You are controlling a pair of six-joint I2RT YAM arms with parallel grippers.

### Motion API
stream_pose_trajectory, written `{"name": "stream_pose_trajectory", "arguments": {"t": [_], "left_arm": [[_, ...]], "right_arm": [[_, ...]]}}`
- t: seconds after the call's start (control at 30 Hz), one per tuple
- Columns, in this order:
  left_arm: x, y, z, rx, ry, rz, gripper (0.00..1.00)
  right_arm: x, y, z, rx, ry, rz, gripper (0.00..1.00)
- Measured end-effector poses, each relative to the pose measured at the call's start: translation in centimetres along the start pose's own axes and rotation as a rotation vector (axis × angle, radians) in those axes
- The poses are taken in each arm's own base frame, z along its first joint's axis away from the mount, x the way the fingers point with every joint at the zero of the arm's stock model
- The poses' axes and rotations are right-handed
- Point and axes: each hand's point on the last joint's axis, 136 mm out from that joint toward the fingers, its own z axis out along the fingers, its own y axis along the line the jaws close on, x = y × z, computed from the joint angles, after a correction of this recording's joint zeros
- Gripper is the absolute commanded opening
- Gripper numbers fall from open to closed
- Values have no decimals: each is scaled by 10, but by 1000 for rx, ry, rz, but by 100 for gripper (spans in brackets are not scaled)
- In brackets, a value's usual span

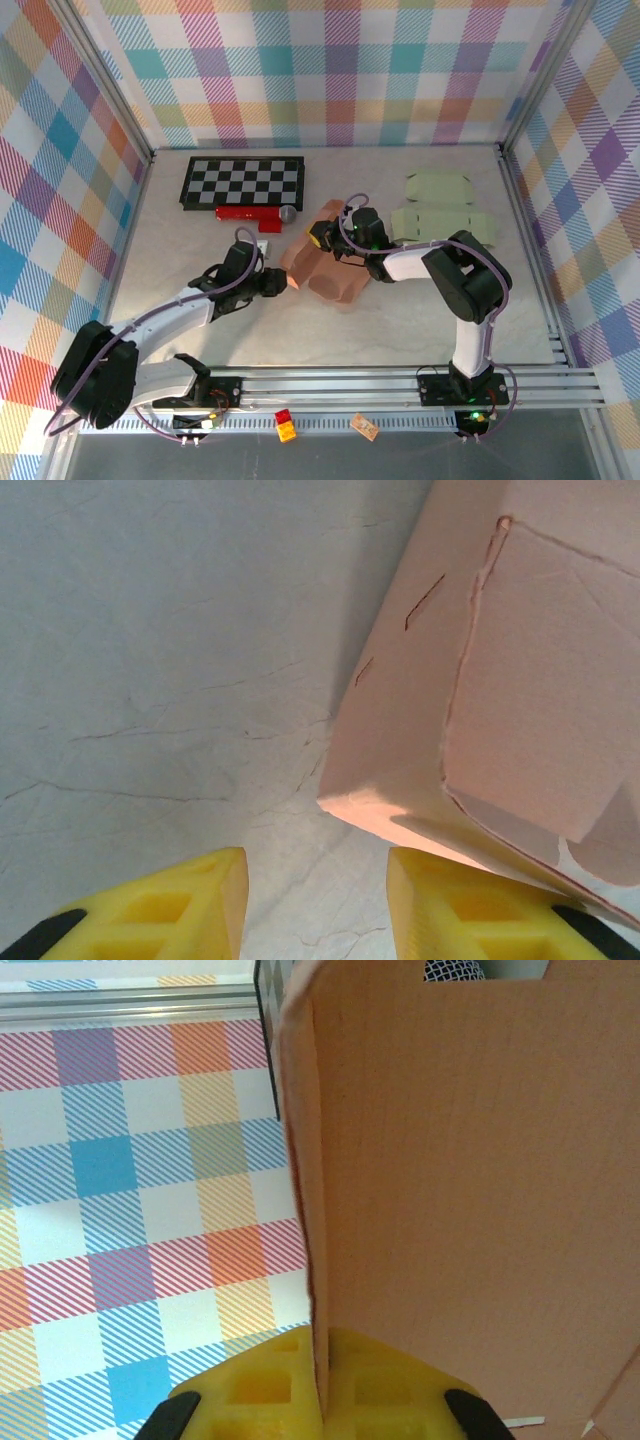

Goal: Fold the paper box

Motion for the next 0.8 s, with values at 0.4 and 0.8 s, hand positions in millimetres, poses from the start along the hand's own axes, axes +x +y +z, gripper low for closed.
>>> {"name": "stream_pose_trajectory", "arguments": {"t": [0.4, 0.8], "left_arm": [[12, -11, 15, 29, 40, 130, 36], [14, -29, 17, 66, 43, 244, 28]], "right_arm": [[3, -2, -2, -5, 14, -1, 0], [6, 0, -3, -25, 24, 8, 0]]}}
